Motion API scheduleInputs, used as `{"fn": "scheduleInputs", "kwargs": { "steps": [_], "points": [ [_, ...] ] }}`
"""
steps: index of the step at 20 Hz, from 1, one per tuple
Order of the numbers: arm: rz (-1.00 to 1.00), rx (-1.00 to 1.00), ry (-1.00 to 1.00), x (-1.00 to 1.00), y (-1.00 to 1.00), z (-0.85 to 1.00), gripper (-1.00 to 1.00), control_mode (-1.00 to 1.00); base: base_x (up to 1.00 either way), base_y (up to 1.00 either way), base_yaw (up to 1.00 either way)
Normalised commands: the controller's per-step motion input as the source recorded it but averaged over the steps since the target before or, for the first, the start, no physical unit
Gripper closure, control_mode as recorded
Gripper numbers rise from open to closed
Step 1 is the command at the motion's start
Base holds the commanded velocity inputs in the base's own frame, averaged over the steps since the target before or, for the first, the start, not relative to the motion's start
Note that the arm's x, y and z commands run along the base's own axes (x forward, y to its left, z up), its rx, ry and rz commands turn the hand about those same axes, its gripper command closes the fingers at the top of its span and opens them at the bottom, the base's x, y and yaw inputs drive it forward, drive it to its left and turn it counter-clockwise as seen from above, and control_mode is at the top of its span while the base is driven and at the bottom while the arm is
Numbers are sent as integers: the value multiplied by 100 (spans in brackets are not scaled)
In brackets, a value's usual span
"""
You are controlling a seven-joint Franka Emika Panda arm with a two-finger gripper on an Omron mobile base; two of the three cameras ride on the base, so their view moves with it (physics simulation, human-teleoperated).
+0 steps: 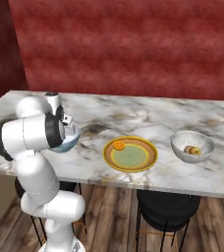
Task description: Take the fruits from the plate on the dining counter and place two fruits in each bowl.
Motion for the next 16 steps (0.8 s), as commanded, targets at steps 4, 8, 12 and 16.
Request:
{"fn": "scheduleInputs", "kwargs": {
  "steps": [4, 8, 12, 16],
  "points": [
    [0, 0, 0, 13, 0, -8, -100, -100, 0, 0, 0],
    [0, 0, 0, 17, 0, 0, -100, -100, 0, 0, 0],
    [0, 0, 0, 11, 0, 0, -100, -100, 0, 0, 0],
    [0, 0, 0, 3, 0, 5, -100, -100, 0, 0, 0]
  ]
}}
